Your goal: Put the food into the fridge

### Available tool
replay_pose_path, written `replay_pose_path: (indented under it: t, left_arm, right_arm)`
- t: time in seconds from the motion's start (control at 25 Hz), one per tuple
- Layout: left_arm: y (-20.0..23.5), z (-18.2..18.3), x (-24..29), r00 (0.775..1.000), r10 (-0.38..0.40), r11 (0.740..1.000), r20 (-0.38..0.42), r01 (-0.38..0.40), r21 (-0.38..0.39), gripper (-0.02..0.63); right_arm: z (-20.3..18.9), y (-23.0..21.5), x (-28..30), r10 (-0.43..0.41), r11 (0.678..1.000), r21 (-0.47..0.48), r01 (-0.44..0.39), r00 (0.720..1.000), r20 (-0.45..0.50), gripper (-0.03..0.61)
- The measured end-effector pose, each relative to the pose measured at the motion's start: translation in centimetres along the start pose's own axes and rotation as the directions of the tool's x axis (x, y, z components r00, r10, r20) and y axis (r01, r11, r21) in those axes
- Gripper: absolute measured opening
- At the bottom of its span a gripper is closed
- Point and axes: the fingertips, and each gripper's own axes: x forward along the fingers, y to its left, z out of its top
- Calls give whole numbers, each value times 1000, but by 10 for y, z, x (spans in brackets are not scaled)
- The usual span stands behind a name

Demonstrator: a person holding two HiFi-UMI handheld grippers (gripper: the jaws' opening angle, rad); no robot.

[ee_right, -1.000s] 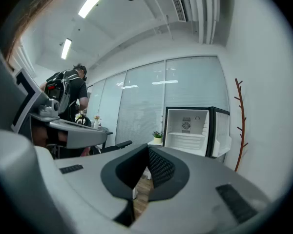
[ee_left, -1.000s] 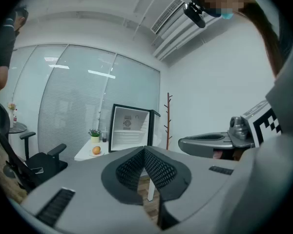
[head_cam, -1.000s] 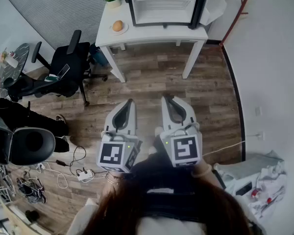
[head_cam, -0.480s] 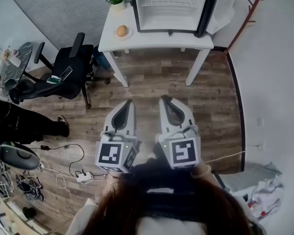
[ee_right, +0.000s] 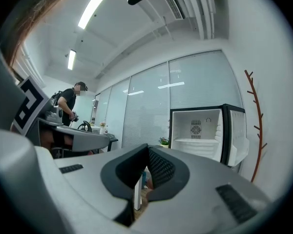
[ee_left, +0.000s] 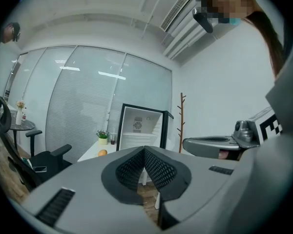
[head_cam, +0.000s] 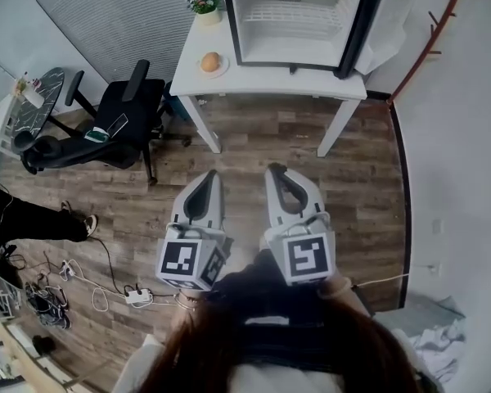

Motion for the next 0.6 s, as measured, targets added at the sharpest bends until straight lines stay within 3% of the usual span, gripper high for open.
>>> replay_pose_path:
  t: [0.6]
  left_arm:
    - [7,6,27,996,87,995,9,-87,-38,-9]
  right_arm:
    - [-6,-25,33,82,997,2,-82,997,-8,-2]
